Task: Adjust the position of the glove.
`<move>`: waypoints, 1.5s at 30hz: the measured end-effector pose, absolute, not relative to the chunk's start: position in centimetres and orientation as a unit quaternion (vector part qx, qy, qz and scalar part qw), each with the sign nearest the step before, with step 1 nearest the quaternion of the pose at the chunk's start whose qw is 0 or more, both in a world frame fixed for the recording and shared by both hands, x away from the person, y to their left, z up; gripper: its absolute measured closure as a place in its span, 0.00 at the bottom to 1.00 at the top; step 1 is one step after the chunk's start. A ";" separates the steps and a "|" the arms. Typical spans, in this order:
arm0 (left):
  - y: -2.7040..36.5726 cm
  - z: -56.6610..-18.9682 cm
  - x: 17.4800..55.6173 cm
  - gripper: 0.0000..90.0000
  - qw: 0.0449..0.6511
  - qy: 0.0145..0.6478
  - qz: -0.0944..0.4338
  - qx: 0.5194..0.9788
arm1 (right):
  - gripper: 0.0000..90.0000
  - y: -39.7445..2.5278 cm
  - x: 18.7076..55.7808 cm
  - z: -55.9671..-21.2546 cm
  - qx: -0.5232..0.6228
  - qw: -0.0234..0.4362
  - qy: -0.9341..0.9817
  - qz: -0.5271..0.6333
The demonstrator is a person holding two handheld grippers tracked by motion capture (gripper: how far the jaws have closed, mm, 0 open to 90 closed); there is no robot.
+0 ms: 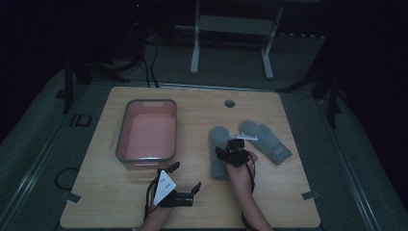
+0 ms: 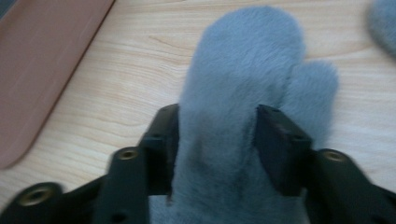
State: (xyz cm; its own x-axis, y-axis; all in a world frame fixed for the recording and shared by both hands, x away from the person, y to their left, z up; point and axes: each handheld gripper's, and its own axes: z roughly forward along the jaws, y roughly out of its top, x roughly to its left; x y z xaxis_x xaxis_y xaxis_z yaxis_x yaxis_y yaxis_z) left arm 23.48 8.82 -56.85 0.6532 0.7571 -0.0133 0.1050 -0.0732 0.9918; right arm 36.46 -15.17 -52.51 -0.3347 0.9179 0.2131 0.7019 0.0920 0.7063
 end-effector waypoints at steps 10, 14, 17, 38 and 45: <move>8.8 -56.9 23.5 0.01 0.602 0.315 0.270 0.682 | 0.40 -18.9 37.3 -49.8 0.516 0.116 0.737 0.421; 8.8 -56.9 23.5 0.01 0.602 0.315 0.267 0.683 | 0.49 -20.2 37.5 -48.2 0.504 0.114 0.748 0.417; 8.8 -56.9 23.5 0.01 0.602 0.315 0.267 0.683 | 0.55 -20.9 37.4 -47.4 0.487 0.127 0.758 0.415; 8.8 -56.9 23.5 0.01 0.604 0.319 0.265 0.681 | 0.64 -31.5 42.6 -49.5 0.407 0.184 0.827 0.341; 8.8 -56.9 23.5 0.01 0.604 0.318 0.264 0.681 | 0.59 -32.6 44.5 -51.5 0.425 0.155 0.831 0.325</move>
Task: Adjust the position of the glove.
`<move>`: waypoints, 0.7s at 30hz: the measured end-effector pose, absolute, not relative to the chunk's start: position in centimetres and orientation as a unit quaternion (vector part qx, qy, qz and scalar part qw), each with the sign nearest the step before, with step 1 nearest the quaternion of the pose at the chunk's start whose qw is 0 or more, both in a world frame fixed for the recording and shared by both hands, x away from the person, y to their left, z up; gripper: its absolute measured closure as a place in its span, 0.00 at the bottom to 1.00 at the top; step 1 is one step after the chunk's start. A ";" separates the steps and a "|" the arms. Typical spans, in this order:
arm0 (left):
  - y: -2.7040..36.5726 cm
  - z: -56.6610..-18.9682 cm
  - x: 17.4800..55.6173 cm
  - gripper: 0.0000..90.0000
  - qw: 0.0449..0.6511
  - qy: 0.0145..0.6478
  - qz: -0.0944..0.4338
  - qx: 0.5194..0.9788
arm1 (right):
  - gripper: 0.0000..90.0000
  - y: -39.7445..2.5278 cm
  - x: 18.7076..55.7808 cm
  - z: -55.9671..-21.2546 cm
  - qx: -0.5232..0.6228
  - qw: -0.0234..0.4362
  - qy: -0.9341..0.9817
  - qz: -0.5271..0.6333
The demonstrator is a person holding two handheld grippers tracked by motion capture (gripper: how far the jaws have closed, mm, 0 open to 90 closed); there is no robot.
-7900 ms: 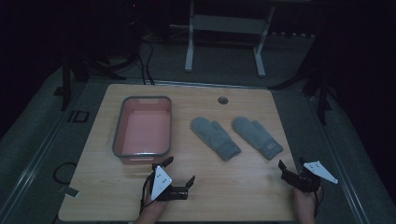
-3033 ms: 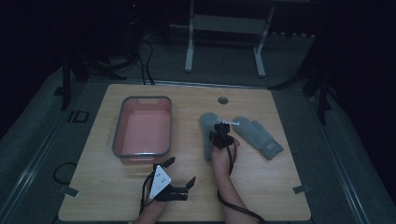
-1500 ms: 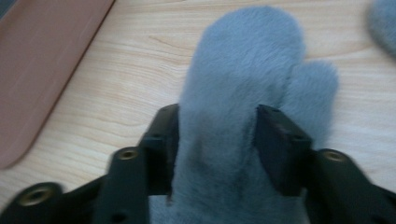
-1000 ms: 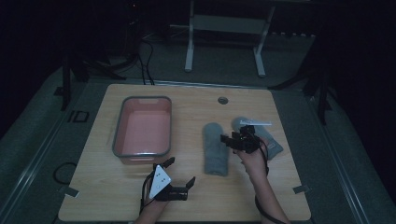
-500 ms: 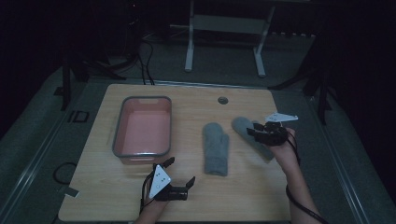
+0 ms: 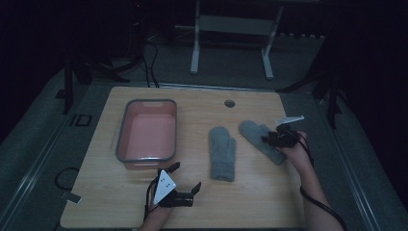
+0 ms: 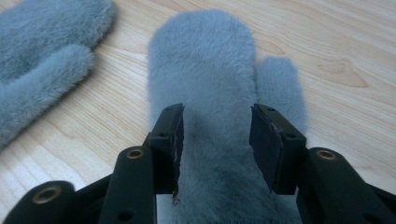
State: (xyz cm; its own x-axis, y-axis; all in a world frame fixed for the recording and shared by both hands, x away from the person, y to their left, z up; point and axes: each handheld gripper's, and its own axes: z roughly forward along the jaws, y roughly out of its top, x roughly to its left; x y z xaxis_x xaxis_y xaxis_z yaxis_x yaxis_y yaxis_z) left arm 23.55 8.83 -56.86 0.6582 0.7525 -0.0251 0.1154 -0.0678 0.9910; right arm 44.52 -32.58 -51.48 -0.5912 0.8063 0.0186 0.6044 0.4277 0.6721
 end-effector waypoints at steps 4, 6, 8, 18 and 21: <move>8.8 -56.9 23.5 0.01 0.604 0.318 0.264 0.682 | 0.55 -32.4 44.8 -52.1 0.419 0.153 0.836 0.320; 8.8 -56.9 23.5 0.01 0.604 0.318 0.263 0.682 | 0.55 -32.0 45.1 -52.8 0.415 0.151 0.845 0.302; 8.8 -56.9 23.5 0.01 0.604 0.318 0.263 0.682 | 0.62 -31.5 45.0 -53.5 0.401 0.174 0.855 0.280; 8.8 -56.9 23.5 0.01 0.604 0.319 0.263 0.682 | 0.89 -30.5 43.6 -53.4 0.451 0.207 0.822 0.278; 8.8 -56.8 23.6 0.01 0.603 0.319 0.262 0.682 | 0.90 -30.2 43.1 -52.7 0.489 0.214 0.797 0.283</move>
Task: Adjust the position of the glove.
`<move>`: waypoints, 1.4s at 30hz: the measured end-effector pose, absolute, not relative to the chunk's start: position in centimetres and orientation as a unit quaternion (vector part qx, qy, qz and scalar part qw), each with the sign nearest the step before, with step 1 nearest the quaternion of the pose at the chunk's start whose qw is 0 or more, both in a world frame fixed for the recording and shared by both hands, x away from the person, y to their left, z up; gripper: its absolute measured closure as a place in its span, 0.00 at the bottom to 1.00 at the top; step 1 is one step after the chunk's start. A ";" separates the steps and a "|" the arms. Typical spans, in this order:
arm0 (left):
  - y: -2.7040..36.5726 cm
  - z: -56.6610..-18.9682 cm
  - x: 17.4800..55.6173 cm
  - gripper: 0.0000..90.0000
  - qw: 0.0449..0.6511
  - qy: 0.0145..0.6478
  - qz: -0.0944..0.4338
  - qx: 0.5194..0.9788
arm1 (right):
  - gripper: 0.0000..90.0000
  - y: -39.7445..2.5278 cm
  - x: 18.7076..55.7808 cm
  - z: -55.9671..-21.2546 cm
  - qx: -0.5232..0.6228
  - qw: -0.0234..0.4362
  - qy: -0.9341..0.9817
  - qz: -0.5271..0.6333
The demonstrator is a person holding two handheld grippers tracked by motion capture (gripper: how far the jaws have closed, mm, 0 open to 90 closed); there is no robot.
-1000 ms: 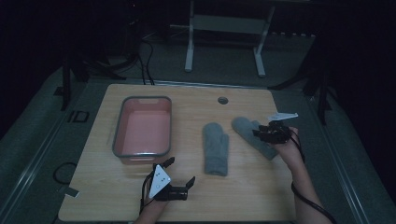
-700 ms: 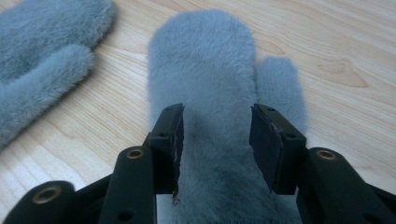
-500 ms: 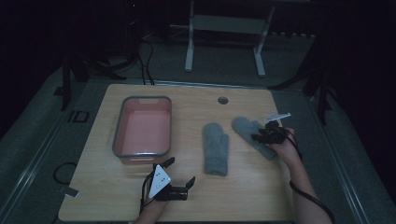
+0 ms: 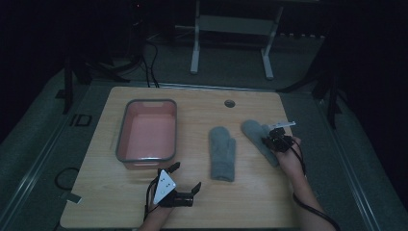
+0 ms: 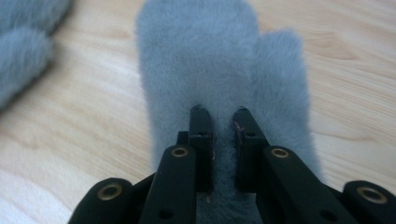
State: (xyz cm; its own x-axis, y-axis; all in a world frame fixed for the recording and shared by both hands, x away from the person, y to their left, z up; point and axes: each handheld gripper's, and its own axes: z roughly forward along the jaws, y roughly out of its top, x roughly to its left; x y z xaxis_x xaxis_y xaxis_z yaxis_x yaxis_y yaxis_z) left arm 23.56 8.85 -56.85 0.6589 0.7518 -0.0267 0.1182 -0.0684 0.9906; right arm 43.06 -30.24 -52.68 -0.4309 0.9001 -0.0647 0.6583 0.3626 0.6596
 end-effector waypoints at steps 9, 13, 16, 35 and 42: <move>8.8 -56.8 23.5 0.01 0.603 0.318 0.264 0.683 | 0.91 -27.7 40.3 -48.3 0.564 0.210 0.720 0.346; 8.8 -56.9 23.5 0.01 0.603 0.317 0.264 0.682 | 0.91 -25.8 39.2 -47.4 0.590 0.187 0.689 0.377; 8.8 -56.9 23.5 0.01 0.603 0.316 0.264 0.683 | 0.91 -24.1 38.6 -47.4 0.597 0.172 0.680 0.390; 8.8 -56.8 23.5 0.01 0.604 0.314 0.262 0.684 | 0.91 -17.3 36.5 -49.5 0.624 0.111 0.659 0.406; 8.8 -56.8 23.5 0.01 0.603 0.313 0.262 0.685 | 0.78 -16.3 36.4 -50.6 0.621 0.096 0.658 0.415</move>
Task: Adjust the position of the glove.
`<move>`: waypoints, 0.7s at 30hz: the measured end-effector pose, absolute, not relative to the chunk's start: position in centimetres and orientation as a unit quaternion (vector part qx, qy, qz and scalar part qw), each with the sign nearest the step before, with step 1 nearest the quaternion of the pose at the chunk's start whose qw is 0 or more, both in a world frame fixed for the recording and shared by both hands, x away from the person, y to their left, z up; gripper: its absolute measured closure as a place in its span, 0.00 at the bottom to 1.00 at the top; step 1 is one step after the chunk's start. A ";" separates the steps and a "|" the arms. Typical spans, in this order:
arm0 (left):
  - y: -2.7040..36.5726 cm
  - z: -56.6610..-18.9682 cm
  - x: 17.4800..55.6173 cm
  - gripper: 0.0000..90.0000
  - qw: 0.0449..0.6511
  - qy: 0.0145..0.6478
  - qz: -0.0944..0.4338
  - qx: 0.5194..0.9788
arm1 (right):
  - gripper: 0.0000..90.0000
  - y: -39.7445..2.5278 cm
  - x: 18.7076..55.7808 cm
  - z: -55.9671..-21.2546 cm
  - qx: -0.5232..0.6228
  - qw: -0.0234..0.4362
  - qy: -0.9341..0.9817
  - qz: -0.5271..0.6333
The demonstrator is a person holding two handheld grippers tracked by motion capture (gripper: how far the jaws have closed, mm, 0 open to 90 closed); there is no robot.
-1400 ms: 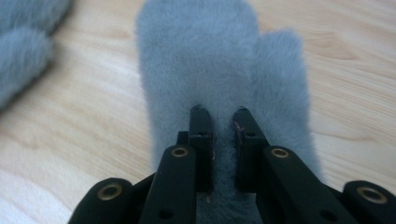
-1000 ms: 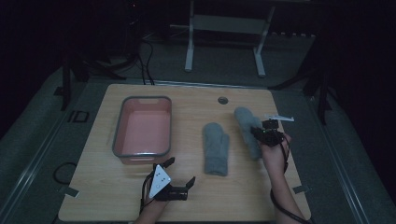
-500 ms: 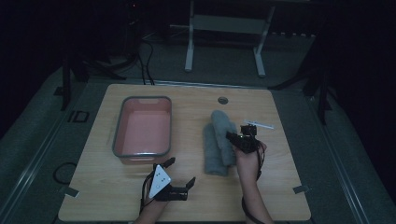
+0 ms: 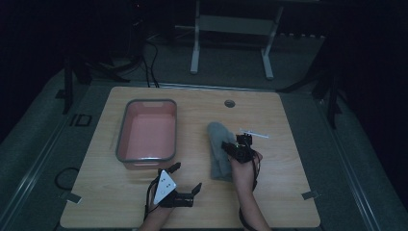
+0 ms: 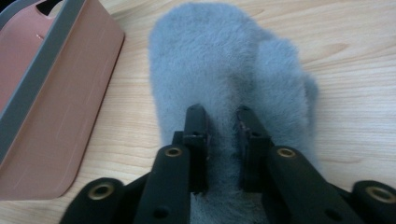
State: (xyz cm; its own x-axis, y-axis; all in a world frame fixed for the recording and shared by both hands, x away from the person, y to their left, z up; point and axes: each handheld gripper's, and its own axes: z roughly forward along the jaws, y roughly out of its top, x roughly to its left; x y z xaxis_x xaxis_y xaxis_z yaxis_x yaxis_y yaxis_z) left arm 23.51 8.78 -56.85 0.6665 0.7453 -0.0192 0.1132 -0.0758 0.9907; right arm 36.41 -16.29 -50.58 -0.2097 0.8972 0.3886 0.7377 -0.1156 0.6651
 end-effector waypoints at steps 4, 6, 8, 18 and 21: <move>8.8 -56.8 23.5 0.01 0.604 0.313 0.261 0.685 | 0.66 -16.0 36.3 -50.6 0.610 0.084 0.665 0.422; 8.8 -56.8 23.5 0.01 0.604 0.313 0.261 0.685 | 0.60 -16.0 36.1 -50.2 0.595 0.069 0.680 0.423; 8.8 -56.8 23.5 0.01 0.603 0.313 0.260 0.686 | 0.58 -16.2 35.8 -49.5 0.582 0.076 0.690 0.423; 8.8 -56.8 23.5 0.01 0.603 0.313 0.259 0.686 | 0.57 -20.0 33.5 -46.4 0.390 0.057 0.806 0.441; 8.8 -56.8 23.5 0.01 0.603 0.314 0.260 0.686 | 0.56 -20.4 32.0 -46.6 0.326 0.080 0.845 0.417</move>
